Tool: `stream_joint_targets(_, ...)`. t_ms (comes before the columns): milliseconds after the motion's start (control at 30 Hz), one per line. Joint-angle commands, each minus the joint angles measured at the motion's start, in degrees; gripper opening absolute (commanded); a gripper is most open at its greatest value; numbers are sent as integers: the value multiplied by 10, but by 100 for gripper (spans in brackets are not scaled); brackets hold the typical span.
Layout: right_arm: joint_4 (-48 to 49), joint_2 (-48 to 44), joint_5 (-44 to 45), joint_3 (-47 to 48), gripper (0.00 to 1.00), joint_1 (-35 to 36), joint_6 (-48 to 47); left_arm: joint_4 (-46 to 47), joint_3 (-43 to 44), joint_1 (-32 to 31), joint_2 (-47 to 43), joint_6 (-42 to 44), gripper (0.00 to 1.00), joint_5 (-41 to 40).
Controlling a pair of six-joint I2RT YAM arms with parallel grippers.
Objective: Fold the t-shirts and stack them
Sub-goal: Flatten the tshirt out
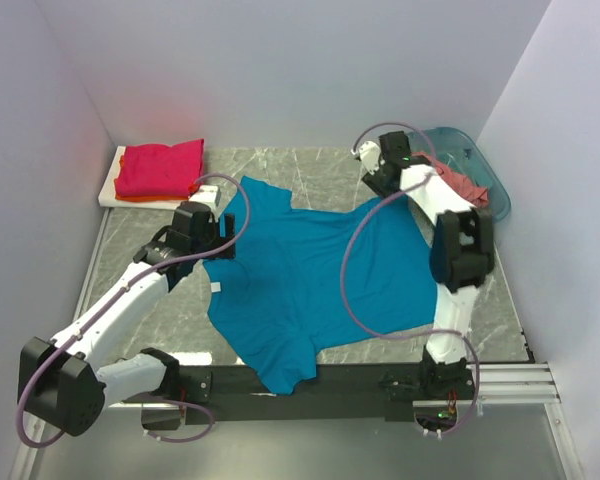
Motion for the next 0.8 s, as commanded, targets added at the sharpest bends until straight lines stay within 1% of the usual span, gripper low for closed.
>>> stream_joint_targets(0,-125,-144,-207,-65,59,-26,-13,17,0,2,3,-20,85,11)
stream_joint_targets(33,-148,-188,-238,-93,59,-35,-29,19,0,5,7,-27,85,15)
stream_joint_targets(67,-155,-209,-279,-148,59,-44,-36,21,-1,11,9,-44,84,26)
stream_joint_targets(100,-163,-230,-302,-178,59,-57,-46,23,-1,16,13,-54,83,29)
stream_joint_targets(133,-179,-265,-318,-206,59,-81,-68,18,4,22,26,-66,83,34)
stream_joint_targets(167,-184,-281,-333,-257,59,-97,-77,13,8,42,34,-99,81,47)
stream_joint_targets(200,-188,-296,-336,-283,59,-102,-86,9,11,52,40,-114,81,77)
stream_joint_targets(233,-190,-324,-339,-307,59,-130,-103,5,6,62,50,-132,81,91)
stream_joint_targets(267,-186,-336,-338,-348,59,-172,-109,4,0,80,51,-169,80,98)
stream_joint_targets(300,-183,-347,-332,-365,59,-191,-114,5,-16,91,51,-186,80,110)
stream_joint_targets(333,-175,-360,-326,-379,59,-214,-119,8,-25,100,49,-222,80,110)
stream_joint_targets(367,-171,-363,-319,-399,59,-253,-121,12,-36,113,47,-243,81,110)
stream_joint_targets(433,-171,-360,-314,-416,59,-292,-129,13,-63,123,44,-301,81,84)
stream_joint_targets(467,-172,-357,-317,-421,59,-323,-135,9,-71,128,44,-317,80,70)
stream_joint_targets(533,-165,-351,-318,-430,59,-343,-143,6,-84,131,54,-351,78,45)
stream_joint_targets(633,-148,-345,-322,-445,59,-361,-137,-4,-86,133,82,-383,73,31)
stream_joint_targets(700,-140,-342,-326,-456,59,-363,-129,17,-98,133,97,-389,72,56)
stream_joint_targets(767,-129,-342,-336,-467,59,-363,-119,23,-104,133,118,-399,67,64)
